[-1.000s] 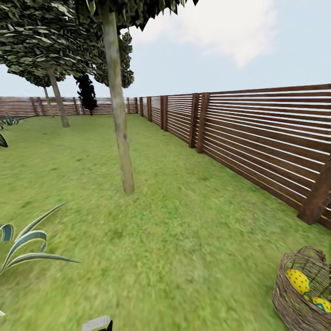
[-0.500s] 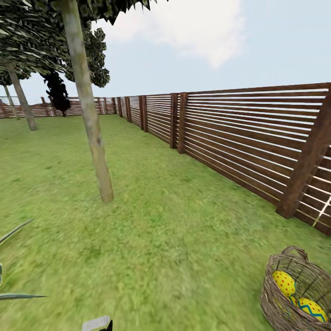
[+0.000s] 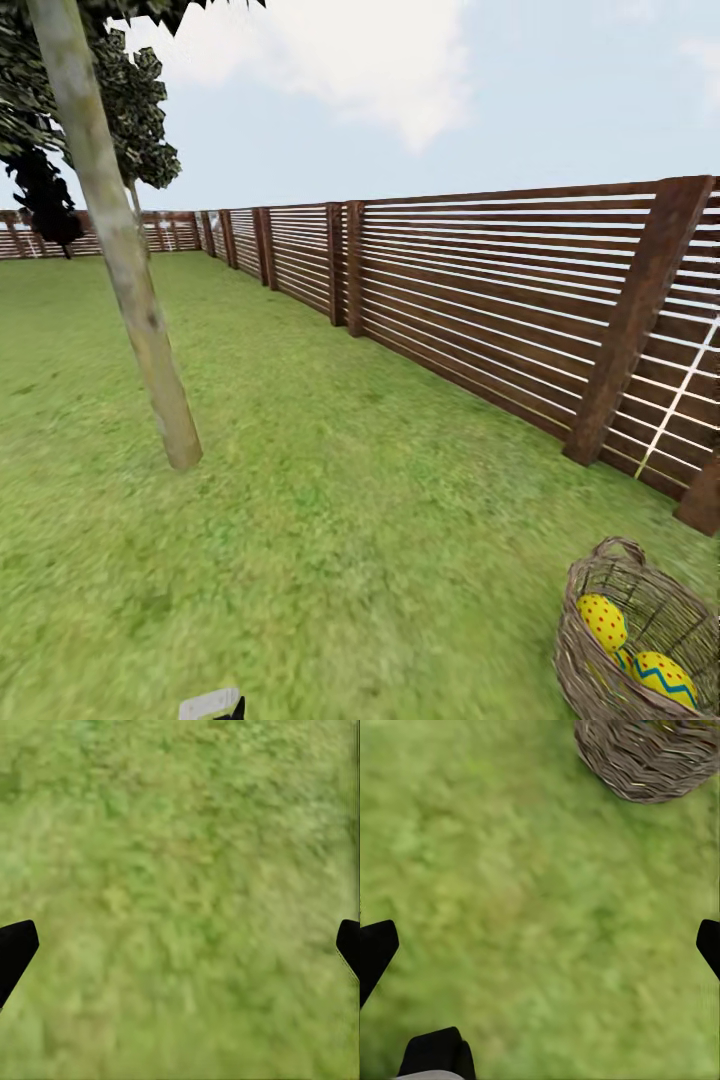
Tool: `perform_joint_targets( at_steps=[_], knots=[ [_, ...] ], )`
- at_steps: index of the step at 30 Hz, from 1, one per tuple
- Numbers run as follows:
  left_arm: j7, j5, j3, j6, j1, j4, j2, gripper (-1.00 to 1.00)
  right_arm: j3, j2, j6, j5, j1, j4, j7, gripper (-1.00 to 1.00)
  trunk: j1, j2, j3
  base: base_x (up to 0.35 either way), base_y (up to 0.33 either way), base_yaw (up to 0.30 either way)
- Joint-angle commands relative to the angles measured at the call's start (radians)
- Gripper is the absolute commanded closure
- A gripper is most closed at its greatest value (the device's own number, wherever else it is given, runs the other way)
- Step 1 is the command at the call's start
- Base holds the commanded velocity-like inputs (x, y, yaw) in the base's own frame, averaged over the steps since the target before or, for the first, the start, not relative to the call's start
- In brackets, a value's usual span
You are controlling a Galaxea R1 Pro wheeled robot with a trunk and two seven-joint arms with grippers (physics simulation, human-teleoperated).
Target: Take the three Easter eggs out of the wicker basket on the lawn in the garden, then place them on the lawn next to a single tree (choose any tree) so that all three eggs are next to the same tree and none are left in the basket.
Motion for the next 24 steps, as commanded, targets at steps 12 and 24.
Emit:
perform_joint_targets(
  at_steps=[12, 24],
  knots=[
    [0.000, 0.008, 0.001, -0.003, 0.000, 0.000, 0.000, -1.00, -0.002, 0.000, -0.004, 0.000, -0.001, 0.001, 0.000, -1.00, 0.000, 0.000, -0.001, 0.312, 0.162, -0.277],
    [0.000, 0.008, 0.001, -0.003, 0.000, 0.000, 0.000, -1.00, -0.002, 0.000, -0.004, 0.000, -0.001, 0.001, 0.000, -1.00, 0.000, 0.000, -0.001, 0.300, 0.180, -0.280]
  ],
)
